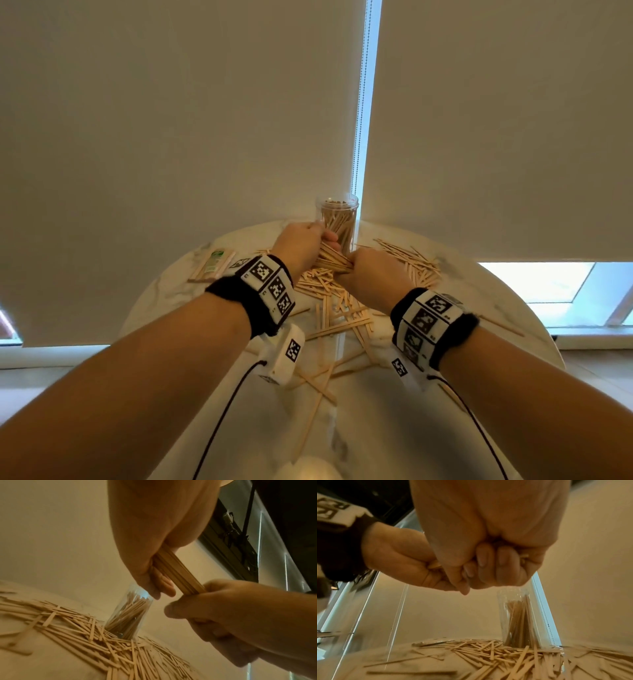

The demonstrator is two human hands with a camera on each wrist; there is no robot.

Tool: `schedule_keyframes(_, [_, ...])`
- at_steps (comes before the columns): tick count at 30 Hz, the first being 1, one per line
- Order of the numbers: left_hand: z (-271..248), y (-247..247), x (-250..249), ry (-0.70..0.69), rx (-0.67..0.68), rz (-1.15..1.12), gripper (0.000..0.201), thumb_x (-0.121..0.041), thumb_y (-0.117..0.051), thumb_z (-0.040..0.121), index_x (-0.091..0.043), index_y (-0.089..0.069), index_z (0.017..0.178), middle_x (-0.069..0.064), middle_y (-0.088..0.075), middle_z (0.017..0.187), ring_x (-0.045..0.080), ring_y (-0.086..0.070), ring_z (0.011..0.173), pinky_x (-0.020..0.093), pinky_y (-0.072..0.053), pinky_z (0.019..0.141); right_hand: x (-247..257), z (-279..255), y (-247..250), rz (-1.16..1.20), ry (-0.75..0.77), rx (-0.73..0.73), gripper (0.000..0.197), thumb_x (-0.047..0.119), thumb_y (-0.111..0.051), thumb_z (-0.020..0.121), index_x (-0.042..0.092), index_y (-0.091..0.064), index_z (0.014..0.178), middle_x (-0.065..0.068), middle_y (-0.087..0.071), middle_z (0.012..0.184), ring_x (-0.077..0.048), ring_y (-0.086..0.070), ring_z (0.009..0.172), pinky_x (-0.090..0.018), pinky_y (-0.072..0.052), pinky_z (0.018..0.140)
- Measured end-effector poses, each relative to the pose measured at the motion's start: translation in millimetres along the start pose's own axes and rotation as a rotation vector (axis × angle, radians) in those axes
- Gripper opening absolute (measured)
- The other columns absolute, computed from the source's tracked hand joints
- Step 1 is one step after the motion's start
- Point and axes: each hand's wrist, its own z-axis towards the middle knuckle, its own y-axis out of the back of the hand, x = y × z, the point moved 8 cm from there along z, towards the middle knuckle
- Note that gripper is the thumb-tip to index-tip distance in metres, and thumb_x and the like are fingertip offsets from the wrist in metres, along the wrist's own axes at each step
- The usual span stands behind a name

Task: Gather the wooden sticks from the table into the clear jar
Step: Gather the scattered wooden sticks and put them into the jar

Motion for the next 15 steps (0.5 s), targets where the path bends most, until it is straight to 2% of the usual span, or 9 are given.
schedule_keyframes(3, [4, 11, 3, -0.002, -0.087, 0.016, 0.032, -0.038, -0.050, 0.099, -0.010, -0.065, 0.102, 0.012, -0.074, 0.094, 0.029, -0.073, 0.088, 0.049, -0.059, 0.086, -6, 1, -2, 0.012, -0.011, 0.026, 0.025, 0.039, -0.054, 0.091, 0.021, -0.069, 0.083, 0.002, -0.065, 0.068, -0.013, -0.060, 0.060, -0.022, -0.040, 0.050])
schedule_keyframes(5, [7, 16, 4, 0.004, -0.126, -0.043, 0.034, -0.042, -0.051, 0.098, -0.011, -0.063, 0.105, 0.008, -0.071, 0.090, 0.025, -0.072, 0.082, 0.044, -0.060, 0.081, -7, 3, -1, -0.003, -0.020, 0.033, 0.024, 0.038, -0.054, 0.091, 0.020, -0.068, 0.084, 0.003, -0.064, 0.068, -0.013, -0.060, 0.061, -0.021, -0.040, 0.051])
schedule_keyframes(7, [5, 4, 6, -0.005, -0.047, -0.023, 0.034, -0.036, -0.050, 0.100, -0.006, -0.067, 0.101, 0.010, -0.073, 0.090, 0.023, -0.073, 0.080, 0.043, -0.062, 0.077, -6, 7, -2, -0.031, -0.029, 0.046, 0.022, 0.036, -0.055, 0.092, 0.018, -0.065, 0.085, 0.002, -0.062, 0.070, -0.011, -0.057, 0.060, -0.021, -0.039, 0.051])
schedule_keyframes(9, [1, -3, 6, -0.061, -0.025, 0.102, 0.029, -0.032, -0.054, 0.100, -0.006, -0.065, 0.092, 0.013, -0.074, 0.090, 0.023, -0.075, 0.076, 0.043, -0.063, 0.070, -5, 10, -3, -0.053, -0.037, 0.068, 0.021, 0.037, -0.058, 0.091, 0.018, -0.063, 0.087, 0.002, -0.060, 0.071, -0.011, -0.055, 0.060, -0.021, -0.039, 0.051])
schedule_keyframes(11, [1, 2, 6, -0.108, -0.068, 0.267, 0.031, -0.036, -0.058, 0.098, -0.010, -0.061, 0.082, 0.009, -0.073, 0.079, 0.017, -0.072, 0.059, 0.031, -0.060, 0.056, -5, 10, -7, -0.053, -0.029, 0.104, 0.021, 0.039, -0.063, 0.089, 0.019, -0.065, 0.091, 0.003, -0.062, 0.074, -0.010, -0.057, 0.063, -0.020, -0.040, 0.052])
schedule_keyframes(12, [2, 6, 7, -0.128, -0.098, 0.364, 0.034, -0.040, -0.060, 0.096, -0.011, -0.061, 0.078, 0.006, -0.071, 0.071, 0.013, -0.067, 0.050, 0.026, -0.054, 0.050, -4, 8, -8, -0.054, -0.015, 0.110, 0.019, 0.039, -0.064, 0.088, 0.020, -0.065, 0.091, 0.004, -0.063, 0.075, -0.009, -0.057, 0.063, -0.020, -0.039, 0.051])
schedule_keyframes(13, [3, 11, 9, -0.134, -0.129, 0.432, 0.035, -0.043, -0.062, 0.093, -0.013, -0.060, 0.075, 0.003, -0.068, 0.065, 0.012, -0.062, 0.045, 0.024, -0.049, 0.048, -3, 6, -7, -0.054, 0.006, 0.102, 0.017, 0.038, -0.064, 0.089, 0.021, -0.065, 0.091, 0.005, -0.062, 0.074, -0.007, -0.057, 0.063, -0.019, -0.038, 0.051])
schedule_keyframes(15, [8, 20, 14, -0.112, -0.182, 0.426, 0.037, -0.045, -0.067, 0.087, -0.012, -0.062, 0.073, 0.001, -0.066, 0.057, 0.014, -0.059, 0.046, 0.028, -0.049, 0.054, 2, 3, -1, -0.061, 0.066, 0.034, 0.015, 0.037, -0.063, 0.090, 0.023, -0.065, 0.093, 0.006, -0.063, 0.075, -0.007, -0.057, 0.065, -0.017, -0.037, 0.051])
